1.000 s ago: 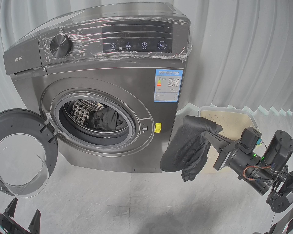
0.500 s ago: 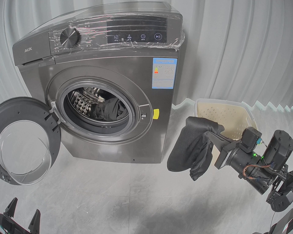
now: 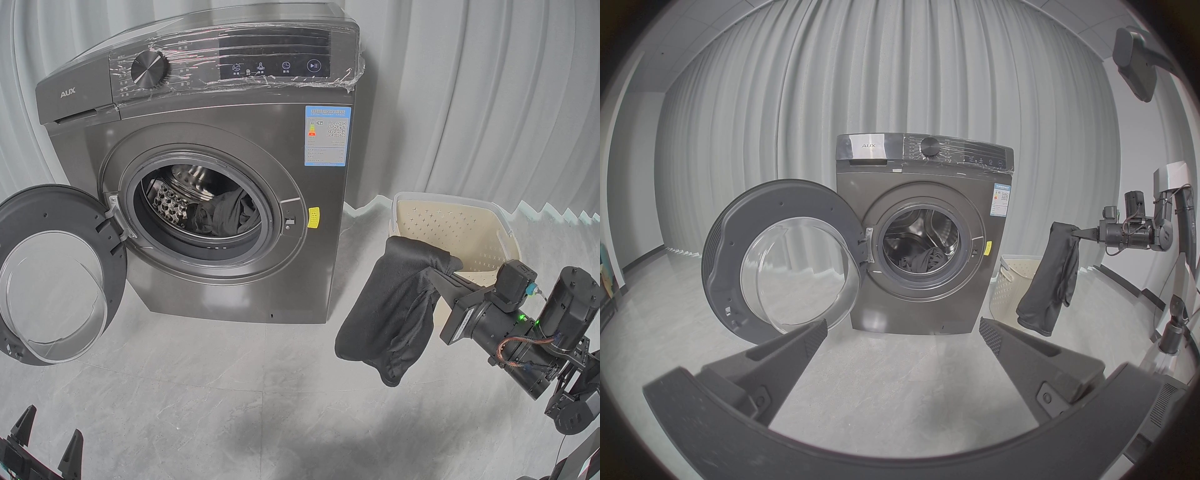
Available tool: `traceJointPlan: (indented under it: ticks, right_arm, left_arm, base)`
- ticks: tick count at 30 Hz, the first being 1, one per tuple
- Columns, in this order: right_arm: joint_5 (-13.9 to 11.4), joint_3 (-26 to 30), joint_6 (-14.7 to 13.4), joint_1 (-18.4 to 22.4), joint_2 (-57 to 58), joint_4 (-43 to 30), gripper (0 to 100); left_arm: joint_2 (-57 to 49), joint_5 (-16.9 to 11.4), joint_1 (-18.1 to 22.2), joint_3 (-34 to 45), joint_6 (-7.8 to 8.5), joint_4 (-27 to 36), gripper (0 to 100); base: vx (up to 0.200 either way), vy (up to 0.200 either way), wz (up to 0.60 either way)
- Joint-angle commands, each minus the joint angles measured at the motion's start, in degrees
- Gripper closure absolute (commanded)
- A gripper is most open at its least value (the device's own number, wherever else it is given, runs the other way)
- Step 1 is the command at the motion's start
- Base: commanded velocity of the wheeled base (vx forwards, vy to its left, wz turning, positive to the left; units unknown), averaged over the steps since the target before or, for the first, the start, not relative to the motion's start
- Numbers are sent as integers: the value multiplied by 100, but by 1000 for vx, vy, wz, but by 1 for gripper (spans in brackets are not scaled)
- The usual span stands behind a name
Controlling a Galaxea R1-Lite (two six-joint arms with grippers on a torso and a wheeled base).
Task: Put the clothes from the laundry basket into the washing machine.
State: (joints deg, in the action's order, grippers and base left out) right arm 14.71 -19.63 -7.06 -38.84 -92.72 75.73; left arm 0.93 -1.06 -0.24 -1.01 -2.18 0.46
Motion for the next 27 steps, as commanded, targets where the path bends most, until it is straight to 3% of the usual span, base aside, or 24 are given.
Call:
traceJointPlan:
  ticks: [1, 23, 27]
  right_arm:
    - [49, -32, -6, -1, -18, -5, 100]
    - [49, -32, -6, -1, -35, 12, 100]
    - [40, -32, -6, -1, -27, 12, 100]
  left_arm:
    - [-84, 1, -2, 84, -2, -2, 0]
    - [-84, 1, -2, 84, -2, -2, 0]
    - [-93, 9, -2, 84, -2, -2, 0]
  base:
    - [0, 200, 0]
    - [0, 200, 0]
    - [0, 0, 0]
